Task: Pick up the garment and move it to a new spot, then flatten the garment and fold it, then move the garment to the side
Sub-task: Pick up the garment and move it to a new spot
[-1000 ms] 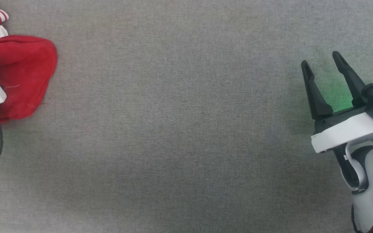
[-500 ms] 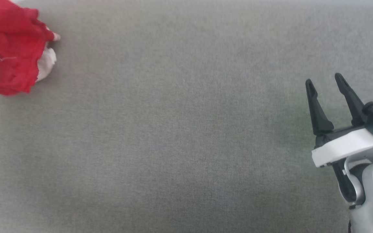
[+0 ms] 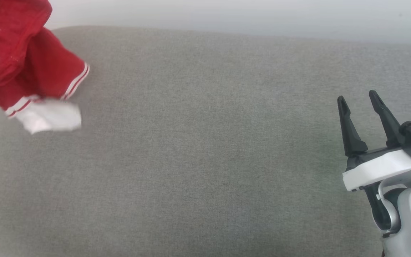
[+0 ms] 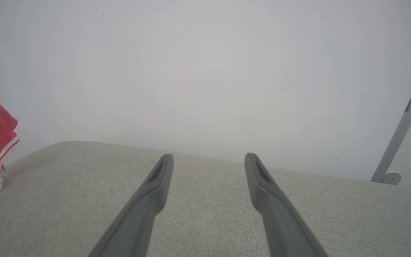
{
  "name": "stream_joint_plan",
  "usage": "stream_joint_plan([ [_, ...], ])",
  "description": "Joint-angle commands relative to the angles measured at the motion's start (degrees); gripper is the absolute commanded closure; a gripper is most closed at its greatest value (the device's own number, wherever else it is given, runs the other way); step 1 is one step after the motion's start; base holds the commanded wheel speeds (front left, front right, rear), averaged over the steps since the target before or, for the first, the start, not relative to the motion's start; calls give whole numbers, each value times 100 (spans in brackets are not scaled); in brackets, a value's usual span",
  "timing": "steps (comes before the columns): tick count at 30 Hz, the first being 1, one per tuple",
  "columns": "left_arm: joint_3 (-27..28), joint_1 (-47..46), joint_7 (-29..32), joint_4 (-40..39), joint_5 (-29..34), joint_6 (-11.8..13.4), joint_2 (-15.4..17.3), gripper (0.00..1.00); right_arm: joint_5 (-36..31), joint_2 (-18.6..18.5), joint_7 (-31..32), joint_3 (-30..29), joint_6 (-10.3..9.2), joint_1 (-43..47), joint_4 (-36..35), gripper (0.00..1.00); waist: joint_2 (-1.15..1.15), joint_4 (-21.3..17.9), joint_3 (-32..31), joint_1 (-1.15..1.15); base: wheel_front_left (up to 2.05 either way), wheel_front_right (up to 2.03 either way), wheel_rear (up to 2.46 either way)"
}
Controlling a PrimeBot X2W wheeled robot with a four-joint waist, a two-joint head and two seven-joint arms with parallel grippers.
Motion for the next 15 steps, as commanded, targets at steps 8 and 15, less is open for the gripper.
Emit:
stream_joint_plan([
  [8,-31,463,774,-1728,-121,376,179,100,-5,104,-115,-132,0,104,-30,0,0,-336,-210,0,0,0,0],
  [15,-159,741,1332,-3015,-99,679,239,100,-41,139,-168,-294,0,166,-55,0,0,-836,-304,0,0,0,0],
])
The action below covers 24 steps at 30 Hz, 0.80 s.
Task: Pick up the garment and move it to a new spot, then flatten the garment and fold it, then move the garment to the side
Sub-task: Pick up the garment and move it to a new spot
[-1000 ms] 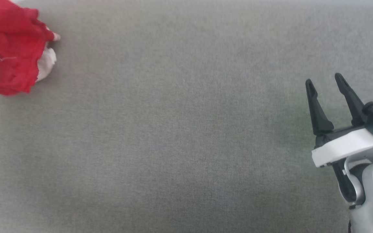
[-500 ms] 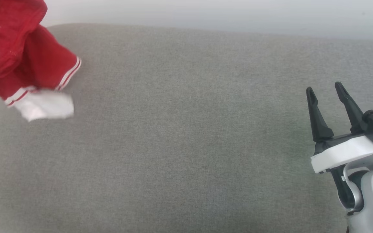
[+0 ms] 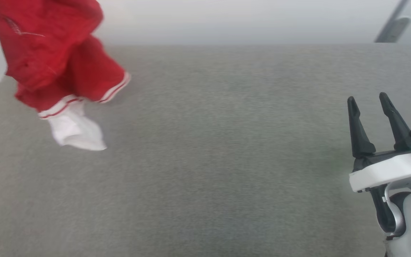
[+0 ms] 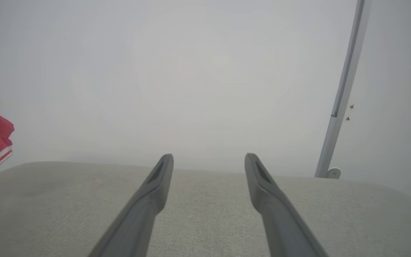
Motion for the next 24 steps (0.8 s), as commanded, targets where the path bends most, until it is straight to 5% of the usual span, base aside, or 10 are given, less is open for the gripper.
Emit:
stream_joint_plan([
  [1,-28,79,79,-178,-26,65,6,100,-29,10,-58,-34,0,46,-12,0,0,-238,-39,0,0,0,0],
  [13,-700,353,778,-1365,32,249,-301,100,-51,170,-202,-212,0,164,70,0,0,-1269,-11,0,0,0,0],
  [24,-1699,1122,1024,-1155,-74,170,-845,100,46,409,-434,-103,0,261,364,0,0,-1819,184,0,0,0,0],
])
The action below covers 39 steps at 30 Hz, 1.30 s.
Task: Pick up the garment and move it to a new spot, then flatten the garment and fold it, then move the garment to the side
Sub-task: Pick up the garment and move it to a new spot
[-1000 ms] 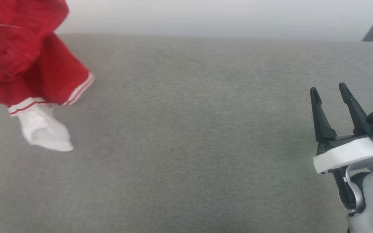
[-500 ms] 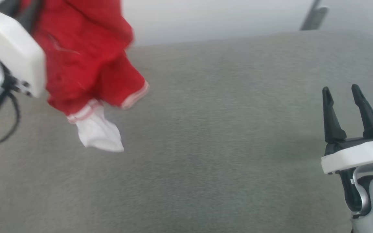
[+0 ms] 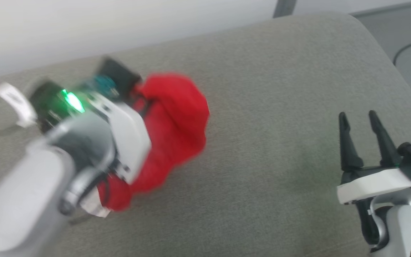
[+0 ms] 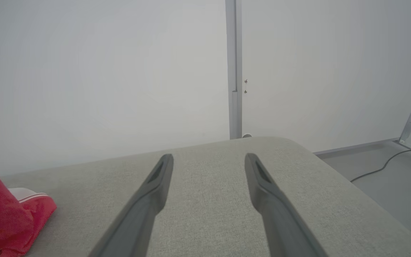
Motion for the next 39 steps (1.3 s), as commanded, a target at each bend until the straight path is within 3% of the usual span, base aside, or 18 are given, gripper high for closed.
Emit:
stream_joint_plan([
  [1,-38,90,-22,48,-83,-37,-31,100,36,22,-59,14,0,22,28,0,0,-80,60,0,0,0,0],
  [8,-559,635,-115,1108,-125,-195,-304,100,101,127,-208,285,0,-157,321,0,0,-333,218,0,0,0,0],
  [18,-965,731,-398,2706,-2,-428,-627,100,190,168,-364,501,0,-407,603,0,0,-493,439,0,0,0,0],
  [19,-980,723,-442,2821,-19,-444,-685,72,196,168,-365,500,0,-431,616,0,0,-489,450,0,0,0,0],
  [22,-1044,658,-535,3088,-2,-512,-803,68,183,163,-396,483,0,-465,665,0,0,-428,467,0,0,0,0],
  [23,-1061,624,-583,3157,4,-536,-832,53,176,152,-397,484,0,-487,684,0,0,-405,463,0,0,0,0],
  [24,-1049,602,-630,3219,-31,-559,-873,20,169,131,-401,477,0,-505,705,0,0,-370,450,0,0,0,0],
  [25,-1038,572,-680,3269,-63,-579,-903,3,166,117,-408,465,0,-517,720,0,0,-329,430,0,0,0,0],
  [34,-772,394,-1432,3123,-264,-747,-1017,0,113,-81,-406,285,0,-370,771,0,0,219,21,0,0,0,0],
  [39,-577,528,-1918,2999,-351,-749,-914,0,86,-163,-344,222,0,-242,746,0,0,517,-249,0,0,0,0],
])
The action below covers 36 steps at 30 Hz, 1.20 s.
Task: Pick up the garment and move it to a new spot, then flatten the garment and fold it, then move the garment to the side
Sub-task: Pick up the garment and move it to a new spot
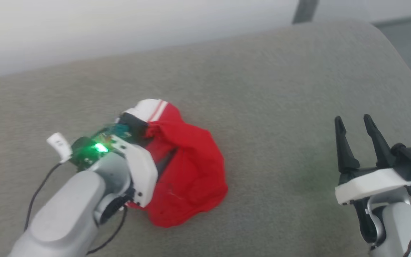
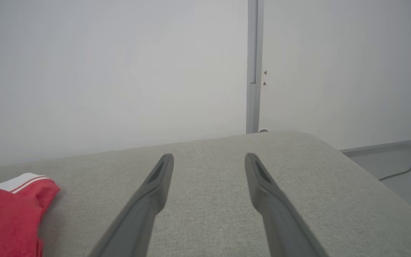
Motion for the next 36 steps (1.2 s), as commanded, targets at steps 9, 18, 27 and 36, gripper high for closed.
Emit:
stream_joint_plan([
  [9,764,584,-1261,-198,-259,162,477,0,-92,-151,153,-217,0,414,-100,0,0,814,-728,0,0,0,0],
  [18,1541,1427,-2555,-158,-507,378,907,0,-208,-151,279,-484,0,772,-299,0,0,1319,-945,0,0,0,0],
  [27,2065,2204,-3308,-62,-811,522,917,0,-211,-98,304,-616,0,915,-423,0,0,1506,-964,0,0,0,0],
  [36,2421,2645,-3490,-222,-940,567,852,0,-205,-64,331,-677,0,992,-518,0,0,1601,-932,0,0,0,0],
])
